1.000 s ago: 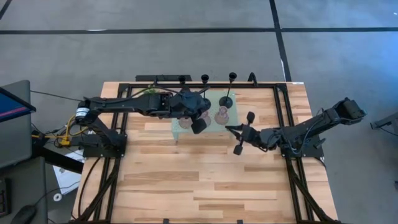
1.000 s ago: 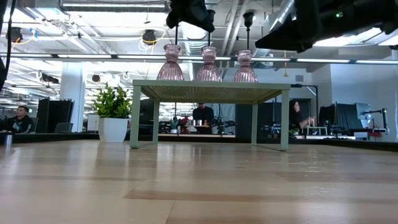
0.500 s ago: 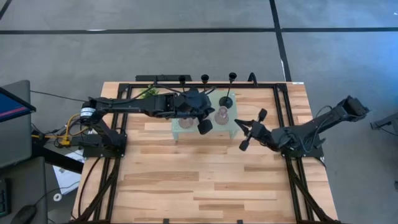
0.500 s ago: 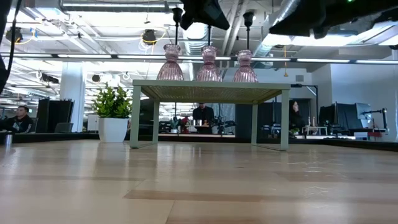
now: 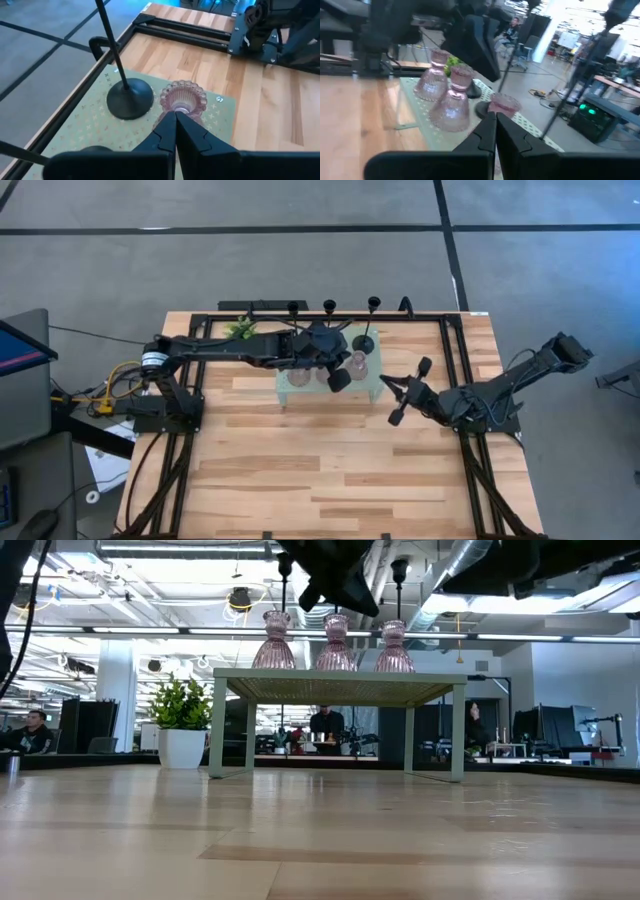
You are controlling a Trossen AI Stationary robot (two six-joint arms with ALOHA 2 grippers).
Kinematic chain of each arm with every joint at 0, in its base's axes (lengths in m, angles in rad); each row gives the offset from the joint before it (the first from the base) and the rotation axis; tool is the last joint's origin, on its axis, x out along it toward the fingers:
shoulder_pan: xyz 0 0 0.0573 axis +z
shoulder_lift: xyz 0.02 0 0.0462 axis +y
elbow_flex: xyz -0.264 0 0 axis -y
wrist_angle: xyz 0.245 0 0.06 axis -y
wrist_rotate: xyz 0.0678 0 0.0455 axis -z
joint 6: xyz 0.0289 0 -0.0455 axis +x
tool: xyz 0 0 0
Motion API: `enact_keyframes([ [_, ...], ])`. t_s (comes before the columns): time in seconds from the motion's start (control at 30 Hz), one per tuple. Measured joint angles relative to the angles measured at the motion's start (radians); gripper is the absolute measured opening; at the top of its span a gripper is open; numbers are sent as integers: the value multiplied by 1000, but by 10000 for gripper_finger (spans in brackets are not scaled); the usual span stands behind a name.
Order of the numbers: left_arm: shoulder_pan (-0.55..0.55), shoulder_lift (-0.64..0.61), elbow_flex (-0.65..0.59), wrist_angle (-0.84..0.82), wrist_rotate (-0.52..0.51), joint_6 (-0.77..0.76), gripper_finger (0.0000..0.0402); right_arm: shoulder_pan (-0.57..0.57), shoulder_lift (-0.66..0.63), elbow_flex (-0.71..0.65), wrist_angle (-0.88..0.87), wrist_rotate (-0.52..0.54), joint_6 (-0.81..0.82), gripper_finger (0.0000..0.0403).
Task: Pick & Place candle stick holders
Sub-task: Adjust the right pink glass candle holder on the shelf
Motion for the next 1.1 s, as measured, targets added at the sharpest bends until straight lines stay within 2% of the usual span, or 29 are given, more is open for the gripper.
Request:
enact_keyframes([
  [0.07,0,-3,0,-2,0,0,4,-2,0,0,3,-76,11,0],
  [0.2,-8,-31,1,-11,1,11,5,-51,8,0,16,-304,63,0],
  [0.23,-8,-44,1,-32,1,23,5,-67,16,0,15,-323,81,0],
  [0.43,-7,-103,-1,-78,-15,31,6,-141,127,11,120,-355,129,0],
  [0.57,-7,-142,1,-133,-17,31,6,-150,228,100,117,-374,131,0],
  [0.63,-7,-153,0,-154,-18,31,6,-150,287,163,111,-354,127,0],
  [0.73,-7,-170,0,-170,-18,31,7,-150,372,259,68,-235,109,0],
  [0.83,-8,-176,0,-192,-18,35,7,-150,429,371,-81,-120,42,0],
  [0.9,-13,-180,0,-231,-18,35,7,-152,449,470,-246,-88,33,0],
  [1.1,-25,-183,0,-290,-18,35,7,-179,452,792,-818,-134,193,0],
])
